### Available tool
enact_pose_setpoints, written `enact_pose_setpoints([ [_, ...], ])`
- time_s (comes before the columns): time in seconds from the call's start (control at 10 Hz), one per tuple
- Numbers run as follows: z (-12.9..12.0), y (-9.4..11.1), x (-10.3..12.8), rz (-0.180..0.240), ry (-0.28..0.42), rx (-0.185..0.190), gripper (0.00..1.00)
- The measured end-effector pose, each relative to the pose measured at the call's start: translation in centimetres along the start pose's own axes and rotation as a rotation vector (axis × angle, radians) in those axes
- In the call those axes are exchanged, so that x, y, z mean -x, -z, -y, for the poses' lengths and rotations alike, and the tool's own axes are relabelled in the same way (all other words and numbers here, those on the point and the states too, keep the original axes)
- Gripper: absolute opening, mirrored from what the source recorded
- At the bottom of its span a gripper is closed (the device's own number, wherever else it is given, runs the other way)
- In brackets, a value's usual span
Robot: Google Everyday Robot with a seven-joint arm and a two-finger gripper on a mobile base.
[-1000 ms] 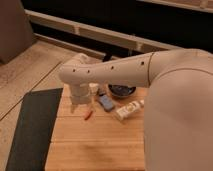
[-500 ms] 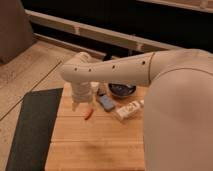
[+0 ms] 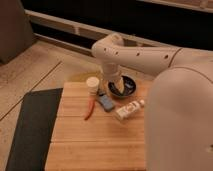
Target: Move the arm in a circular motion
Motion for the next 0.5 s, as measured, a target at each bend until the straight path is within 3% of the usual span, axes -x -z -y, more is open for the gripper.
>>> enact_pose_setpoints([
  [0.1, 0.23, 0.45, 1.63, 0.028, 0.003, 0.002, 0.65],
  [0.5, 0.54, 0.45, 1.98, 0.036, 0.006, -0.006, 0.65],
])
